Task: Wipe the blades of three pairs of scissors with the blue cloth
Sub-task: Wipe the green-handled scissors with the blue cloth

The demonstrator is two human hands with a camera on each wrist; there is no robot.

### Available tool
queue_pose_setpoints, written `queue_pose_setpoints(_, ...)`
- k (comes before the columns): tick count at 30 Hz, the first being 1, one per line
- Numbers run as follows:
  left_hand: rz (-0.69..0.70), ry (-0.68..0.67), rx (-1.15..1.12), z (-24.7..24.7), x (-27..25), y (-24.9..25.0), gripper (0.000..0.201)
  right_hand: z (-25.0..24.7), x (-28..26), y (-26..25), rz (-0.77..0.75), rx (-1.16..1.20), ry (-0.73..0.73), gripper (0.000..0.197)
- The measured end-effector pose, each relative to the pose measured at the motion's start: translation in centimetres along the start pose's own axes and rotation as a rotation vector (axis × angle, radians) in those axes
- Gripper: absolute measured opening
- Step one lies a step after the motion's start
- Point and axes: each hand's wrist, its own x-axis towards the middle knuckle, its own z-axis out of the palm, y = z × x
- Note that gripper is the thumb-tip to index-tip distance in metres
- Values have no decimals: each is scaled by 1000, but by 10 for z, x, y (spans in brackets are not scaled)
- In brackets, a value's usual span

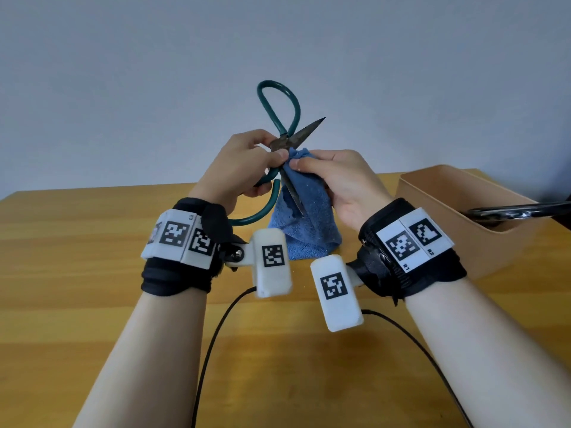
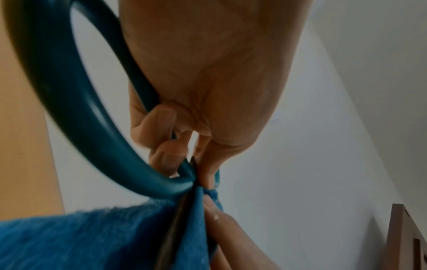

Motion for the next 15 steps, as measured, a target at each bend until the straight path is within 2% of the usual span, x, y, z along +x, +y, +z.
queue_pose_setpoints(4, 40, 42, 8, 4, 0, 2, 3, -2, 0, 0, 62, 9, -36, 14)
queue_pose_setpoints(7, 34, 30, -5, 3, 1, 1, 4, -7, 3, -3, 60, -95, -46, 18)
queue_pose_setpoints(10, 26, 0, -9, 6, 0, 0, 4, -6, 2, -2, 32, -59, -20, 15)
queue_pose_setpoints(15, 34, 91, -14, 11, 3, -1, 7, -2, 2, 1, 13, -35, -25, 9)
